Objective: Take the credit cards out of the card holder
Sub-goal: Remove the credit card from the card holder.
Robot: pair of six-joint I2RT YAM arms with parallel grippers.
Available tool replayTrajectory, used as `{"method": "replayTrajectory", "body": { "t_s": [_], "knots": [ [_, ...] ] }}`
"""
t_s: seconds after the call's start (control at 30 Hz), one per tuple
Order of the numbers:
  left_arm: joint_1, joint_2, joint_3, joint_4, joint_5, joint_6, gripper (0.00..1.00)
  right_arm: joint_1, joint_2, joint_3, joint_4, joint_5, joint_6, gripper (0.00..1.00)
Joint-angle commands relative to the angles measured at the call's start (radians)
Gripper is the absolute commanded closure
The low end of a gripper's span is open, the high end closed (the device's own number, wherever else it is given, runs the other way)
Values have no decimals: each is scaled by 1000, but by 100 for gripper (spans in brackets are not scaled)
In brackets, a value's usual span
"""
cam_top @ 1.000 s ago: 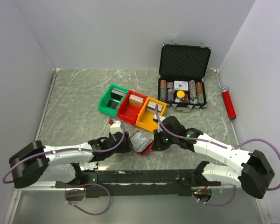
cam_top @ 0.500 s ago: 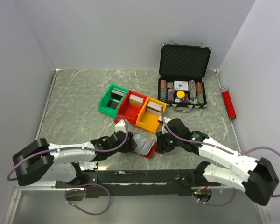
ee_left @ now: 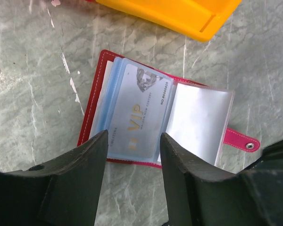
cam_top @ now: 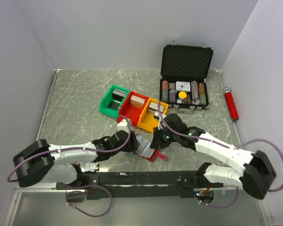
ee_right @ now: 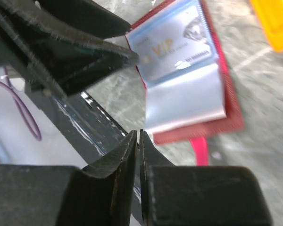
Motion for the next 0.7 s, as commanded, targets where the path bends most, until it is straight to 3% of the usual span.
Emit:
{"method": "replayTrajectory", "body": {
  "t_s": [0.0,0.17,0.5,0.57,0.67],
  "knots": [
    [11,24,15,64,-2,32,48,-1,117,39,169,-97,52,87],
    [24,72,12,90,24,43,50,0,234,34,206,-105,59,90],
    [40,133,-21,113,60,31,59,-1,282,-109,197,-50,85,90],
    [40,136,-26,110,61,26,62,-3,315,-119,207,-43,102,90],
    [40,116,-49,107,60,17,74,-6,352,-132,234,-42,128,89]
  ]
}}
